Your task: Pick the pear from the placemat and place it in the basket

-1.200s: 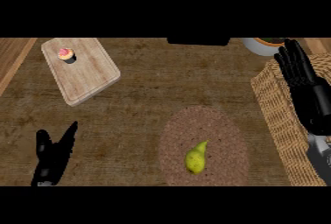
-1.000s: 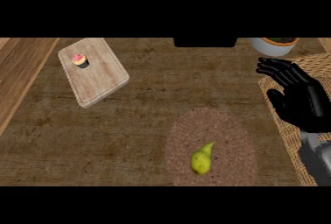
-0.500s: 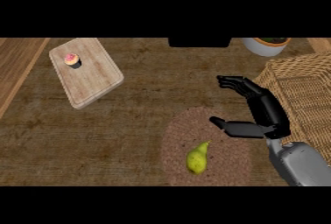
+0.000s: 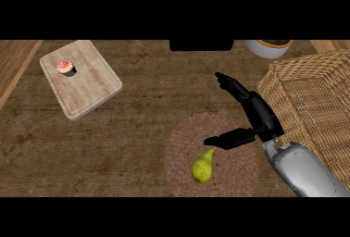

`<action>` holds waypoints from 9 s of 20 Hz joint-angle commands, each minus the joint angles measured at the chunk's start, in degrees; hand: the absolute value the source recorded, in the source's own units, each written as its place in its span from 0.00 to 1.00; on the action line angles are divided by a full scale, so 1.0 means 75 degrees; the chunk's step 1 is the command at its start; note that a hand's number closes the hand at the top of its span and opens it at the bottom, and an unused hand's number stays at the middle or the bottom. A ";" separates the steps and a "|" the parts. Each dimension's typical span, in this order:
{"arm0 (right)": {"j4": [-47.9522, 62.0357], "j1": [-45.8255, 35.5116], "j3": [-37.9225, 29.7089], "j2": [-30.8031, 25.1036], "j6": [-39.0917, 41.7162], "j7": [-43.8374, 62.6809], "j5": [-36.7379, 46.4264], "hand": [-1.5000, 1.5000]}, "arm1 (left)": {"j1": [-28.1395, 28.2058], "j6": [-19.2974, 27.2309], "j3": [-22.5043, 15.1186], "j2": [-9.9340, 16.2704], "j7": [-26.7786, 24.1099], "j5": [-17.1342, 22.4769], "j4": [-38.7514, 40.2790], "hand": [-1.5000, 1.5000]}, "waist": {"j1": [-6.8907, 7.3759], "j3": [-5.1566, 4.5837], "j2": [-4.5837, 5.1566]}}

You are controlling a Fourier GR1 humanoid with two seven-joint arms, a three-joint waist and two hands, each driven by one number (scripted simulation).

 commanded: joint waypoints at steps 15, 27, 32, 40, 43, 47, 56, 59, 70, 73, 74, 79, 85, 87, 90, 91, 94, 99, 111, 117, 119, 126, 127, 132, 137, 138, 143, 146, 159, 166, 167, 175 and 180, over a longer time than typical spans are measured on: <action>0.1142 -0.1979 0.1006 -0.1789 0.2581 0.3982 0.0521 0.00 | -0.2092 -0.0286 0.0640 -0.0521 -0.1236 0.0320 -0.0957 0.50 | -0.0525 -0.0097 -0.0083; 0.0841 -0.2378 0.0447 -0.1575 0.3110 0.4669 -0.0643 0.00 | -0.2142 -0.0414 0.0840 -0.0833 -0.1372 0.0253 -0.0492 0.50 | -0.1061 -0.0018 -0.0210; 0.0699 -0.2239 0.0371 -0.1439 0.3063 0.4678 -0.0857 0.00 | -0.2059 -0.0501 0.1035 -0.0928 -0.1512 0.0352 -0.0362 0.50 | -0.1178 0.0011 -0.0213; 0.0512 -0.1912 0.0554 -0.1139 0.2564 0.4627 -0.0584 0.00 | -0.1952 -0.0617 0.1133 -0.1136 -0.1668 0.0335 -0.0238 0.50 | -0.1291 0.0015 -0.0199; 0.0487 -0.1768 0.0573 -0.0952 0.2239 0.4466 -0.0431 0.00 | -0.1933 -0.0671 0.1276 -0.1089 -0.1658 0.0382 -0.0313 0.50 | -0.1266 0.0048 -0.0159; 0.0552 -0.1427 0.0534 -0.0597 0.1751 0.4238 -0.0386 0.00 | -0.1911 -0.0720 0.1343 -0.1176 -0.1732 0.0381 -0.0271 0.50 | -0.1221 0.0061 -0.0113; 0.0866 -0.1085 0.1303 -0.0161 0.1647 0.4316 0.0098 0.00 | -0.2100 -0.0913 0.1455 -0.1260 -0.1835 0.0338 -0.0247 0.50 | -0.1091 0.0031 -0.0020; 0.0944 -0.0884 0.1567 -0.0057 0.1609 0.4279 0.0265 0.00 | -0.2112 -0.0947 0.1488 -0.1270 -0.1966 0.0254 -0.0234 0.50 | -0.1106 0.0035 -0.0029; 0.0941 -0.0638 0.1815 0.0270 0.1389 0.3926 0.0500 0.00 | -0.2187 -0.1138 0.1708 -0.1341 -0.2105 0.0193 0.0028 0.50 | -0.1166 0.0050 -0.0031; 0.0828 -0.0636 0.1779 0.0281 0.1412 0.3796 0.0471 0.00 | -0.2183 -0.1152 0.1699 -0.1502 -0.2166 0.0182 0.0117 0.50 | -0.1189 0.0040 -0.0063; 0.0921 -0.0531 0.1829 0.0333 0.1366 0.3646 0.0520 0.00 | -0.2200 -0.1208 0.1710 -0.1447 -0.2166 0.0163 0.0090 0.50 | -0.1198 0.0059 -0.0013; 0.0823 -0.0441 0.2025 0.0520 0.1297 0.3607 0.0629 0.00 | -0.2255 -0.1239 0.1735 -0.1553 -0.2245 0.0063 0.0266 0.50 | -0.1256 0.0032 -0.0051; 0.1031 -0.0326 0.2351 0.0465 0.1215 0.3706 0.1014 0.00 | -0.2257 -0.1304 0.1855 -0.1645 -0.2294 0.0078 0.0283 0.50 | -0.1199 0.0035 -0.0027; 0.1138 -0.0340 0.2356 0.0436 0.1213 0.3668 0.1072 0.00 | -0.2294 -0.1407 0.1951 -0.1547 -0.2303 0.0112 0.0240 0.50 | -0.1212 0.0050 -0.0004; 0.1147 -0.0222 0.2534 0.0530 0.1140 0.3667 0.1201 0.00 | -0.2292 -0.1363 0.1971 -0.1680 -0.2368 0.0066 0.0286 0.50 | -0.1183 0.0047 -0.0026; 0.1170 -0.0317 0.2526 0.0542 0.1105 0.3681 0.1273 0.00 | -0.2290 -0.1452 0.1921 -0.1660 -0.2424 0.0006 0.0316 0.50 | -0.1141 0.0036 -0.0028; 0.1170 -0.0354 0.2973 0.0604 0.1330 0.3579 0.1544 1.00 | -0.2383 -0.1482 0.1905 -0.1705 -0.2353 -0.0037 0.0316 0.50 | -0.1080 0.0038 0.0001; 0.1334 -0.0442 0.3037 0.0682 0.1293 0.3526 0.1697 1.00 | -0.2490 -0.1530 0.1982 -0.1732 -0.2292 -0.0076 0.0337 0.50 | -0.1060 0.0046 0.0040; 0.3265 -0.1916 0.1517 0.0756 -0.1210 0.6095 0.2775 1.00 | -0.1797 -0.1858 0.2171 -0.1674 -0.2445 -0.0285 0.0536 0.50 | -0.0989 -0.0032 -0.0059; 0.3876 -0.2746 0.1069 0.1258 -0.2601 0.6876 0.3332 1.00 | -0.2068 -0.2018 0.2201 -0.1715 -0.2487 -0.0280 0.0433 0.50 | -0.0802 0.0011 -0.0005; 0.3929 -0.3165 0.0992 0.1386 -0.3080 0.6858 0.3674 1.00 | -0.2132 -0.2067 0.2202 -0.1666 -0.2414 -0.0330 0.0441 0.50 | -0.0786 0.0011 -0.0029; 0.4460 -0.4412 0.0732 0.1386 -0.4396 0.6918 0.4939 1.00 | -0.2250 -0.2194 0.2318 -0.1730 -0.2348 -0.0328 0.0547 0.50 | -0.0756 -0.0038 -0.0104; 0.4615 -0.4559 0.0699 0.1412 -0.4495 0.7025 0.5087 1.00 | -0.2232 -0.2203 0.2259 -0.1689 -0.2429 -0.0474 0.0493 0.50 | -0.0714 -0.0035 -0.0087; 0.5269 -0.5234 0.0452 0.1239 -0.4572 0.7496 0.5658 1.00 | -0.2345 -0.2199 0.2355 -0.1785 -0.2287 -0.0458 0.0494 0.50 | -0.0894 -0.0045 -0.0079; 0.5911 -0.5941 0.0272 0.1132 -0.4581 0.7998 0.6212 1.00 | -0.2320 -0.2239 0.2359 -0.1956 -0.2310 -0.0516 0.0491 0.50 | -0.0842 -0.0054 -0.0083; 0.6084 -0.6023 0.0262 0.1030 -0.4493 0.8077 0.6316 1.00 | -0.2347 -0.2287 0.2427 -0.1912 -0.2284 -0.0472 0.0462 0.50 | -0.0895 -0.0047 -0.0071; 0.6732 -0.6658 0.0080 0.0805 -0.4484 0.8422 0.6756 1.00 | -0.2293 -0.2300 0.2443 -0.2036 -0.2345 -0.0595 0.0403 0.50 | -0.0827 -0.0034 -0.0052; 0.7059 -0.6920 -0.0022 0.0564 -0.4487 0.8399 0.6949 1.00 | -0.2373 -0.2304 0.2478 -0.2175 -0.2303 -0.0560 0.0399 0.50 | -0.0970 -0.0027 -0.0069; 0.8769 -0.7365 -0.0238 -0.0016 -0.4386 0.8802 0.7594 1.00 | -0.2291 -0.2435 0.2799 -0.2319 -0.2280 -0.0660 0.0385 0.50 | -0.1144 0.0003 -0.0030; 0.9378 -0.7300 -0.0318 -0.0141 -0.4373 0.8713 0.7704 1.00 | -0.2313 -0.2467 0.3004 -0.2377 -0.2281 -0.0734 0.0392 0.50 | -0.1306 0.0019 -0.0055; 0.9362 -0.7380 -0.0319 -0.0051 -0.4414 0.8664 0.7715 1.00 | -0.2365 -0.2479 0.2990 -0.2431 -0.2227 -0.0732 0.0413 0.50 | -0.1328 0.0010 -0.0071; 0.9670 -0.7007 -0.0540 0.0023 -0.5034 0.8400 0.7639 1.00 | -0.2262 -0.2527 0.3247 -0.2587 -0.2276 -0.0778 0.0387 0.50 | -0.1400 0.0050 -0.0107; 0.9993 -0.6917 -0.0823 -0.0472 -0.5616 0.8513 0.7535 0.00 | -0.2069 -0.2647 0.3359 -0.2623 -0.2290 -0.0873 0.0425 0.50 | -0.1620 0.0059 -0.0132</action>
